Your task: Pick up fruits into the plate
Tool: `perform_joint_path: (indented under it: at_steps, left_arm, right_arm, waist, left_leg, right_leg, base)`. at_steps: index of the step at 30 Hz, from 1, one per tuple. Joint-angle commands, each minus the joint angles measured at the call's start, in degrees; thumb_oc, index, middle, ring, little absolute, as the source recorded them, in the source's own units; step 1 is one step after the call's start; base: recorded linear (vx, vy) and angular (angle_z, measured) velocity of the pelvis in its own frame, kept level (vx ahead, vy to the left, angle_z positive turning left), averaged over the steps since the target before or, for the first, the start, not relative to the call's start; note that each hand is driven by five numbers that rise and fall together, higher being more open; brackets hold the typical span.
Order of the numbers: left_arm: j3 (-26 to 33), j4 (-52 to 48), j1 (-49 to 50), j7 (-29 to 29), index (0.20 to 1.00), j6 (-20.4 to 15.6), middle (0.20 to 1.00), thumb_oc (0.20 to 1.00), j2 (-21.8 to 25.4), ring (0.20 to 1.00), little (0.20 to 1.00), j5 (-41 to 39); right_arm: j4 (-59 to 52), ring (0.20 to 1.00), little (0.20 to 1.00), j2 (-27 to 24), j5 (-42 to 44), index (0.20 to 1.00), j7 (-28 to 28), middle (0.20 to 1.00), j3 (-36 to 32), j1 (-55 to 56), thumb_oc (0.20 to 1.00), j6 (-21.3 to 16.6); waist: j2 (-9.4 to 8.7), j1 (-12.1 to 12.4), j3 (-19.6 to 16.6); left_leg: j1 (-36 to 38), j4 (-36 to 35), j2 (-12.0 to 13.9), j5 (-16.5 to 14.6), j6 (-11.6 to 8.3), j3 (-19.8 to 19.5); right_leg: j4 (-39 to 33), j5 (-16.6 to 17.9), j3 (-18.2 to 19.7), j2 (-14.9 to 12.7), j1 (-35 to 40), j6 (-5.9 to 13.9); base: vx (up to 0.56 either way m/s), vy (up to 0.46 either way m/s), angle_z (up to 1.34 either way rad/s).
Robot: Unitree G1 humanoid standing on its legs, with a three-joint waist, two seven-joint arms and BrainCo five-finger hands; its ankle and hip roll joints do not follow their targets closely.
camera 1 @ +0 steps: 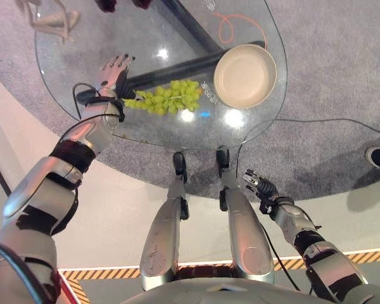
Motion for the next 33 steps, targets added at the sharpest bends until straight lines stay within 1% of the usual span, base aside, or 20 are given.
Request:
perform_joint_path:
  at_steps: [1,2,3,6,7,8,9,11,13,16,18,19,20,21,23,26,27,33]
  left_arm:
    - [0.64,3.88,-2.04,0.2,1.0,3.71,1.0,1.0,2.37,1.0,1.0,7.09]
    - [-0.72,4.96,-3.42,-0.33,1.0,5.24,1.0,1.0,2.15,1.0,1.0,8.95]
    - [-1.52,6.81,-5.0,-0.05,1.0,5.93,1.0,1.0,1.5,1.0,1.0,10.2]
    - [-1.83,7.59,-5.99,-0.4,1.0,6.59,1.0,1.0,0.93,1.0,1.0,10.97]
    - [-2.56,8.64,-7.27,-1.01,1.0,7.42,1.0,1.0,0.39,1.0,1.0,11.28]
    - [-3.16,9.1,-7.64,-1.1,1.0,7.56,1.0,1.0,0.03,1.0,1.0,11.1]
    - [-3.94,9.7,-8.98,-2.72,1.0,9.13,1.0,1.0,-1.57,1.0,1.0,12.21]
    - [-4.76,11.3,-10.5,-3.36,1.0,10.24,1.0,1.0,-2.92,1.0,1.0,12.17]
    - [-5.27,12.38,-11.52,-3.23,1.0,11.25,1.0,1.0,-3.77,1.0,1.0,10.72]
    - [-5.44,14.08,-12.53,-4.06,1.0,13.66,1.0,1.0,-5.03,1.0,1.0,12.43]
    - [-5.32,15.92,-13.07,-4.16,1.0,13.84,1.0,1.0,-5.54,1.0,1.0,13.46]
    - [-5.64,17.19,-13.35,-3.82,1.0,13.91,1.0,1.0,-5.82,1.0,1.0,12.42]
    - [-5.41,18.37,-13.24,-2.61,1.0,14.48,1.0,1.0,-6.33,1.0,1.0,9.72]
    - [-5.26,19.11,-13.27,-1.76,1.0,14.99,1.0,1.0,-6.73,1.0,1.0,9.83]
    - [-5.16,20.66,-13.93,-1.26,1.0,15.85,1.0,1.0,-7.16,1.0,1.0,8.85]
    - [-5.66,24.41,-14.44,0.24,1.0,17.59,1.0,1.0,-7.62,1.0,1.0,5.56]
    - [-5.48,25.14,-14.49,1.09,0.2,17.51,0.2,0.2,-7.65,0.2,0.2,4.39]
    - [-5.57,28.29,-15.89,0.76,0.2,16.86,0.2,0.2,-7.47,0.2,0.2,4.59]
  right_arm:
    - [-2.63,1.0,1.0,-0.51,2.75,1.0,-0.04,1.0,0.7,2.27,1.0,-2.07]
    - [-3.93,1.0,1.0,-0.61,3.49,1.0,-0.33,1.0,0.84,2.39,1.0,-2.41]
    - [-4.85,1.0,1.0,-0.81,4.78,1.0,-0.3,1.0,0.91,2.09,1.0,-2.67]
    - [-6.0,1.0,1.0,-0.76,5.55,1.0,-0.77,1.0,1.05,1.9,1.0,-2.73]
    - [-6.58,1.0,1.0,-0.72,5.94,1.0,-0.74,1.0,1.22,1.62,1.0,-2.89]
    - [-6.81,1.0,1.0,-0.73,6.15,1.0,-0.62,1.0,1.27,1.82,1.0,-3.01]
    - [-9.63,1.0,1.0,-0.57,6.34,1.0,-1.52,1.0,1.78,1.55,1.0,-2.74]
    - [-11.35,1.0,1.0,-0.43,7.27,1.0,-2.13,1.0,2.43,1.17,1.0,-3.17]
    - [-12.19,1.0,1.0,-0.25,8.35,1.0,-2.11,1.0,2.76,1.02,1.0,-3.62]
    - [-14.09,1.0,1.0,0.43,9.87,1.0,-2.0,1.0,2.78,0.97,1.0,-4.13]
    - [-15.32,1.0,1.0,1.01,10.81,1.0,-2.64,1.0,3.04,0.64,1.0,-4.45]
    - [-15.8,1.0,1.0,1.17,12.24,1.0,-2.52,1.0,3.19,0.57,1.0,-4.46]
    - [-16.38,1.0,1.0,1.33,15.32,1.0,-1.3,1.0,3.12,0.81,1.0,-3.97]
    - [-16.61,1.0,1.0,1.62,17.28,1.0,-0.58,1.0,2.87,0.95,1.0,-3.59]
    - [-17.21,1.0,1.0,2.16,18.71,1.0,0.27,1.0,2.45,0.97,1.0,-3.06]
    - [-15.59,1.0,1.0,1.9,21.68,1.0,2.52,1.0,1.89,1.12,1.0,-3.41]
    - [-15.15,1.0,1.0,1.81,22.35,1.0,3.25,1.0,1.67,1.22,1.0,-3.39]
    - [-14.68,1.0,1.0,1.98,23.21,1.0,5.0,1.0,1.59,1.54,1.0,-3.23]
  waist:
    - [-3.53,-1.13,-1.81]
    - [-3.64,-1.52,-1.81]
    - [-3.82,-2.0,-1.81]
    - [-3.92,-2.26,-1.81]
    - [-4.08,-2.84,-1.81]
    - [-4.11,-2.81,-1.81]
    - [-4.34,-3.34,-1.81]
    - [-4.58,-3.82,-1.81]
    - [-4.87,-4.24,-1.81]
    - [-5.5,-4.89,-1.81]
    - [-5.98,-5.26,-1.81]
    - [-6.22,-5.57,-1.81]
    - [-6.53,-5.9,-1.81]
    - [-6.69,-5.99,-1.81]
    - [-6.99,-6.39,-1.81]
    - [-7.05,-7.05,-1.81]
    - [-7.04,-7.17,-1.81]
    - [-7.23,-7.43,-1.81]
  left_leg:
    - [-5.64,9.67,-1.25,-6.56,0.84,0.39]
    - [-7.15,10.47,-1.3,-6.82,0.81,0.26]
    - [-9.36,11.53,-1.43,-6.81,0.88,0.29]
    - [-10.87,12.2,-1.46,-6.75,0.85,0.42]
    - [-12.6,12.93,-1.68,-6.44,0.83,0.45]
    - [-13.1,13.54,-1.64,-6.84,0.86,0.39]
    - [-15.9,14.55,-1.76,-6.77,1.02,0.31]
    - [-18.15,15.23,-1.93,-6.57,1.04,0.33]
    - [-19.83,16.23,-2.02,-6.74,0.91,0.31]
    - [-21.83,16.92,-1.98,-6.9,0.91,0.41]
    - [-23.08,16.64,-1.88,-6.68,0.81,0.42]
    - [-23.83,16.92,-1.8,-6.74,0.67,0.34]
    - [-24.65,17.5,-1.77,-6.96,0.5,0.14]
    - [-25.04,17.78,-1.77,-7.05,0.55,0.06]
    - [-25.68,18.14,-1.78,-7.4,0.59,0.16]
    - [-26.44,18.91,-1.55,-7.67,0.27,0.52]
    - [-26.61,19.25,-1.52,-7.86,0.23,0.58]
    - [-26.35,18.84,-1.55,-7.82,0.24,0.63]
  right_leg:
    - [5.23,0.2,1.2,-1.45,-6.69,2.94]
    - [5.96,-0.01,1.79,-0.98,-8.21,2.88]
    - [6.88,0.1,2.31,-0.53,-10.48,2.81]
    - [7.56,0.06,2.45,-0.27,-11.91,2.77]
    - [7.8,0.54,3.09,-0.07,-13.53,2.73]
    - [8.57,0.08,3.16,0.11,-14.0,2.76]
    - [9.98,-0.07,3.51,0.77,-16.8,2.65]
    - [10.6,0.24,3.76,1.22,-19.05,2.63]
    - [10.89,0.52,4.14,1.39,-20.51,2.63]
    - [11.47,0.64,4.53,1.93,-22.52,2.54]
    - [11.13,0.93,4.96,2.32,-23.76,2.54]
    - [11.15,1.05,5.33,2.48,-24.54,2.56]
    - [11.58,0.94,5.82,2.77,-25.33,2.52]
    - [12.09,0.74,5.88,2.98,-25.69,2.48]
    - [12.44,0.48,5.88,3.13,-26.42,2.46]
    - [12.83,0.41,6.3,3.08,-27.16,2.46]
    - [13.14,0.33,6.46,3.12,-27.38,2.49]
    - [12.93,0.31,6.57,3.33,-27.22,2.4]
  base:
    - [0.0,0.002,-0.06]
    - [0.0,-0.003,-0.1]
    - [0.0,-0.004,-0.1]
    - [-0.01,-0.002,-0.04]
    - [0.0,0.0,0.0]
    - [0.0,-0.048,0.0]
    - [0.0,-0.048,0.01]
    - [-0.02,-0.049,0.07]
    - [-0.01,-0.047,0.02]
    - [-0.01,-0.068,0.01]
    - [-0.02,-0.052,-0.01]
    - [0.0,-0.028,-0.04]
    - [0.01,-0.029,-0.04]
    - [0.0,0.0,0.0]
    - [-0.01,0.017,-0.02]
    - [-0.01,0.044,-0.12]
    - [0.0,0.036,-0.13]
    - [0.0,0.005,-0.01]
